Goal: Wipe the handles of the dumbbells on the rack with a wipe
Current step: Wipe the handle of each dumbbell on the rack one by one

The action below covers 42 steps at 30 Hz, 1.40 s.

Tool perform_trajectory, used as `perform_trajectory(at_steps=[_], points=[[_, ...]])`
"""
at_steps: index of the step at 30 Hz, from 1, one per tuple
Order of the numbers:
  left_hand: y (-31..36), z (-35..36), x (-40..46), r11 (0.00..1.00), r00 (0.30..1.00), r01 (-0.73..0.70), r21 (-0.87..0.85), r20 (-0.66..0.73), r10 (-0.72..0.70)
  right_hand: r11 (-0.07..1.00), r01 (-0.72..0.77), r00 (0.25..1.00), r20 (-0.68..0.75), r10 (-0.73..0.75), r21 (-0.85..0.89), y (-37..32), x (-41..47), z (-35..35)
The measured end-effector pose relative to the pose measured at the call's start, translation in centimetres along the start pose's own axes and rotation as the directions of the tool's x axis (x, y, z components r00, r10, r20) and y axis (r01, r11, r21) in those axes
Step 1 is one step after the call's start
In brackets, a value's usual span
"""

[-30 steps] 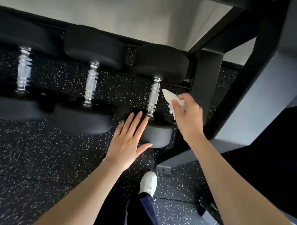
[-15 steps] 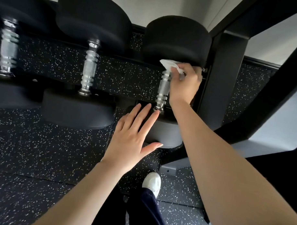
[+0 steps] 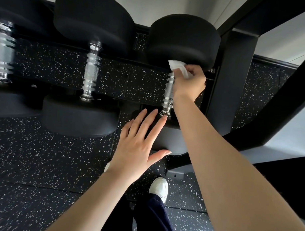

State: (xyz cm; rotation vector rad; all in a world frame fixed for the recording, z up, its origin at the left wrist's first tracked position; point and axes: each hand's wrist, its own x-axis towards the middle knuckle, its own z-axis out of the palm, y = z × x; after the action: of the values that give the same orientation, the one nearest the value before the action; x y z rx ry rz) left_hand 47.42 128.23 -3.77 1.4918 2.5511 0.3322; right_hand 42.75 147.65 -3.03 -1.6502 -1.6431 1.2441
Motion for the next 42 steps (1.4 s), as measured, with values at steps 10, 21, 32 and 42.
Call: perform_trajectory(at_steps=[10,21,32,42], points=[[0.0,-0.2,0.0,1.000,1.000,-0.004,-0.002,0.019,0.004,0.981,0.083,0.941,0.337,-0.020,-0.174,0.5,0.1,-3.7],[-0.1,-0.2,0.1,1.000,0.999,-0.003,-0.018,0.041,0.003,0.870,0.222,0.781,0.615,0.111,-0.439,2.7,-1.6,-6.6],[-0.3,-0.4,0.1,1.000,0.999,-0.015,-0.015,0.052,0.016,0.886,0.118,0.781,0.593,0.196,-0.448,3.9,-0.6,-7.0],[-0.3,-0.2,0.1,1.000,0.999,-0.018,-0.014,0.048,0.019,0.956,-0.160,0.743,0.608,0.279,-0.244,4.2,-0.1,-7.0]])
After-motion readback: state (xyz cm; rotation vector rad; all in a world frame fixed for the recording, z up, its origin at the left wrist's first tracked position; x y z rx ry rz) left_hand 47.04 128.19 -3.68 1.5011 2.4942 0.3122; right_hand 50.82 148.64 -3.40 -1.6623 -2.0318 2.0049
